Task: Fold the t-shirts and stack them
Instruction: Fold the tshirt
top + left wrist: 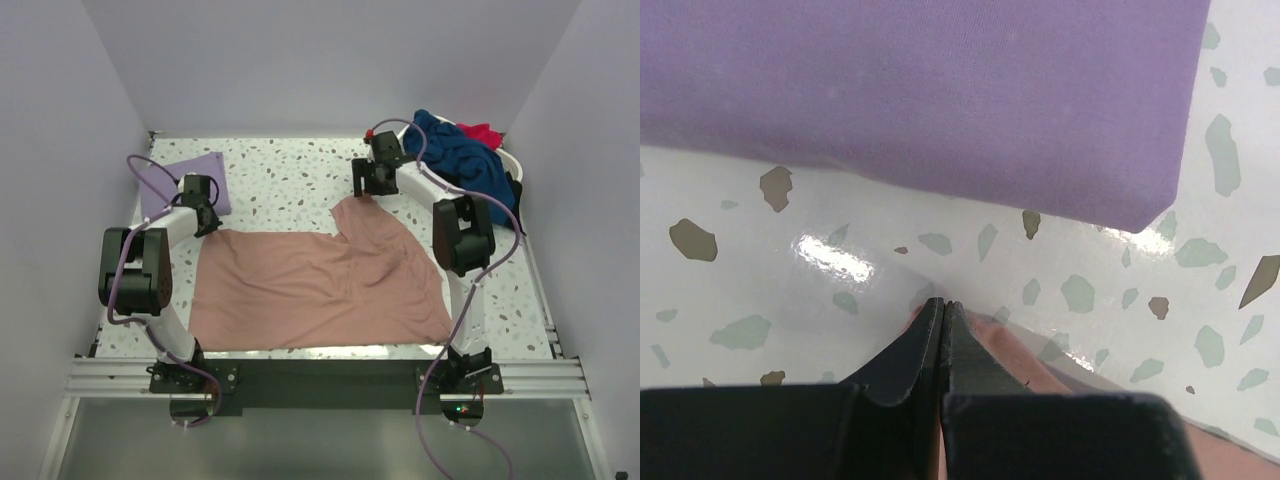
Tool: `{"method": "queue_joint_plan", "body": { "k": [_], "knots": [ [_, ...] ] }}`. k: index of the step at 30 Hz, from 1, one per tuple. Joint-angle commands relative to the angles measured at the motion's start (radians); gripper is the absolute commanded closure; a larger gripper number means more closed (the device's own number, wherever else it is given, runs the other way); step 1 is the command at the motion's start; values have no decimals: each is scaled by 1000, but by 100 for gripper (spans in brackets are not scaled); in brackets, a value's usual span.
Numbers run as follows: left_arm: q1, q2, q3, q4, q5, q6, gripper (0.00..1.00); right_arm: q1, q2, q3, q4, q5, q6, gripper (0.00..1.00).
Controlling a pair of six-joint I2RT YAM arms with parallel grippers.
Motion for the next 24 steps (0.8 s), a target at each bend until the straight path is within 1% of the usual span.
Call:
{"method": "queue_joint_plan", "body": {
  "k": [1,5,6,8,9,11,14,15,17,22,24],
  "knots": [
    [7,-40,30,13,18,22,100,-11,31,60,50,4,-5,26],
    [7,-39,30,11,15,23,100,-12,64,85,51,-12,-4,36],
    [7,-39,30,10,17,23,100,-11,64,85,56,-13,-2,41],
    [7,-37,30,11,17,25,100,-12,69,85,65,-15,-2,46],
    [7,-34,33,11,18,22,100,-12,72,85,67,-47,-2,51],
    [7,-31,36,11,18,22,100,-12,74,87,68,-58,-1,57],
    [7,-25,42,10,18,22,100,-14,64,84,67,-79,-5,76],
    [7,-24,46,10,17,25,100,-15,60,79,70,-84,-5,90],
    [7,-20,51,4,11,26,100,-15,40,77,65,-88,-10,100],
    [7,-33,60,-5,-11,25,100,-31,-46,39,73,-101,-21,100],
    [7,-48,62,-9,-20,22,100,-38,-104,5,76,-110,-24,100]
  ]
}}
